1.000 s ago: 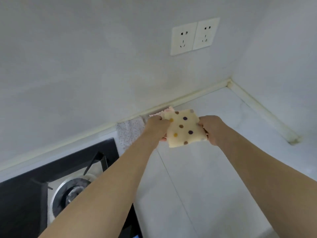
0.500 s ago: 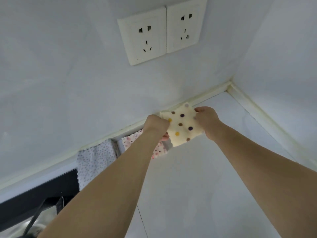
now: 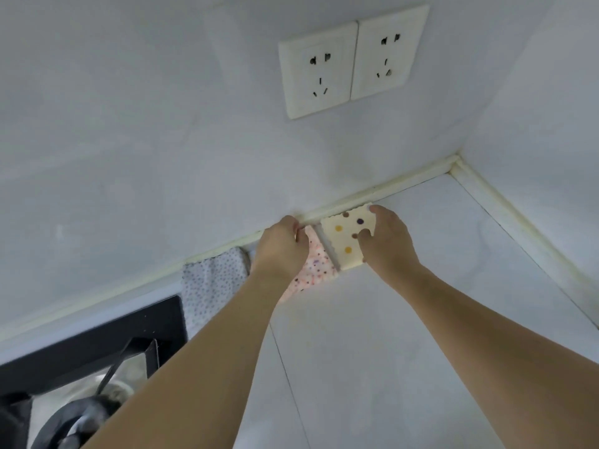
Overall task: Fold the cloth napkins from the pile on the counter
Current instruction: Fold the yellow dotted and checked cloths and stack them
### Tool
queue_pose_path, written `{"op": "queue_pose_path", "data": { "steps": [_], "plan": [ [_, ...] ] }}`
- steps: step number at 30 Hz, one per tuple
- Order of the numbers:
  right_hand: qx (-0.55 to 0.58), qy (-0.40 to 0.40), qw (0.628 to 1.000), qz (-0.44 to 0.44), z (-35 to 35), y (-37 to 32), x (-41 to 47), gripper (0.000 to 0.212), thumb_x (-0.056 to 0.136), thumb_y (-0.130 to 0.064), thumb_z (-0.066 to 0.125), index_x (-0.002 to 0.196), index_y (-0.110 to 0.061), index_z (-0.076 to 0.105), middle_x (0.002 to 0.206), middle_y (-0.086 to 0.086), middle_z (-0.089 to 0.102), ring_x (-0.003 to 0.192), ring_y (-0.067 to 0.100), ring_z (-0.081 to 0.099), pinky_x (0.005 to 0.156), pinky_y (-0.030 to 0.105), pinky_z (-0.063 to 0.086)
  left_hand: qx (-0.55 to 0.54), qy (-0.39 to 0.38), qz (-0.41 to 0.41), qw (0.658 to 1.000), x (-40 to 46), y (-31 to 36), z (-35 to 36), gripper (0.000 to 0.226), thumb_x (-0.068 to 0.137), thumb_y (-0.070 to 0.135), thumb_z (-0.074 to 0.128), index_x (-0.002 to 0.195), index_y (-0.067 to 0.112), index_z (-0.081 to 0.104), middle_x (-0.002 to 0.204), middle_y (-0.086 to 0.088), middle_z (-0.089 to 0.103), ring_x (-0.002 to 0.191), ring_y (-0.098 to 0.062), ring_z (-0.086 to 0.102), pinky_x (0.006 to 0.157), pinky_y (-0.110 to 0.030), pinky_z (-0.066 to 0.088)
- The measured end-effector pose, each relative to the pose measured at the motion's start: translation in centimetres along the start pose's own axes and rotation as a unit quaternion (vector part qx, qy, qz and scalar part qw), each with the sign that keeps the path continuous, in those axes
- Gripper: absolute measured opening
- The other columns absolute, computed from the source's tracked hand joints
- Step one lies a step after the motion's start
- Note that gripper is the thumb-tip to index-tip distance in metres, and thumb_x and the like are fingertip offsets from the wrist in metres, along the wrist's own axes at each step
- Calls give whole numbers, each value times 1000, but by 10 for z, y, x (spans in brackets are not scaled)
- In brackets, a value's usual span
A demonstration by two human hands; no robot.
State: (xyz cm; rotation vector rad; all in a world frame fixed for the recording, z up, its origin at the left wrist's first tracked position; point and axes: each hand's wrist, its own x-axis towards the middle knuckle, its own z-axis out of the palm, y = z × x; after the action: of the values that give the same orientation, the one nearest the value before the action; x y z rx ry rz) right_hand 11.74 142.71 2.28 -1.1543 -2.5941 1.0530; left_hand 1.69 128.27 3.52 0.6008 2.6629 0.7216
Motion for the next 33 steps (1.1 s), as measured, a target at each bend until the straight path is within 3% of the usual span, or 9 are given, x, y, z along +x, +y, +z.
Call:
{"op": "queue_pose_path", "data": {
  "steps": [4, 8, 14, 19, 25, 33],
  "plan": [
    [-57, 11, 994, -92, 15, -23, -43, 49, 89, -8, 51, 137, -6, 44, 138, 12, 49, 126, 29, 46, 108, 38, 33, 33, 25, 65, 997, -30, -41, -18, 28, 98, 22, 44, 122, 13, 56, 114, -9, 61, 104, -29, 58, 81, -34, 46],
    [-60, 6, 989, -136, 28, -58, -93, 49, 88, -8, 53, 137, -4, 44, 138, 14, 48, 129, 31, 44, 109, 42, 34, 59, 36, 107, 992, -67, -73, -46, 24, 97, 21, 43, 117, 11, 55, 115, -7, 57, 106, -29, 55, 83, -36, 46],
    [-92, -3, 979, -184, 51, -120, -175, 47, 87, -8, 53, 133, -5, 45, 132, 14, 51, 124, 32, 45, 106, 40, 35, 148, 53, 126, 980, -133, -134, -105, 40, 101, 24, 38, 138, 10, 43, 138, -5, 48, 126, -25, 45, 103, -32, 34],
    [-101, -5, 973, -205, 77, -172, -243, 41, 89, -13, 54, 128, -4, 47, 126, 14, 53, 119, 32, 48, 103, 42, 39, 189, 83, 120, 971, -184, -197, -165, 41, 102, 25, 38, 140, 9, 42, 144, -7, 45, 132, -24, 40, 109, -31, 29],
    [-109, -26, 968, -226, 98, -220, -299, 48, 91, -13, 54, 137, -5, 44, 138, 12, 48, 130, 30, 42, 110, 39, 31, 189, 111, 87, 972, -244, -250, -221, 43, 103, 30, 37, 143, 12, 40, 147, -4, 44, 134, -22, 41, 110, -33, 32],
    [-73, -67, 956, -274, 163, -310, -377, 52, 94, -18, 54, 144, -12, 38, 146, 5, 43, 133, 23, 42, 111, 35, 34, 185, 147, 52, 970, -309, -341, -285, 46, 103, 31, 38, 145, 12, 38, 150, -4, 41, 137, -21, 38, 113, -32, 29]
  ]
}}
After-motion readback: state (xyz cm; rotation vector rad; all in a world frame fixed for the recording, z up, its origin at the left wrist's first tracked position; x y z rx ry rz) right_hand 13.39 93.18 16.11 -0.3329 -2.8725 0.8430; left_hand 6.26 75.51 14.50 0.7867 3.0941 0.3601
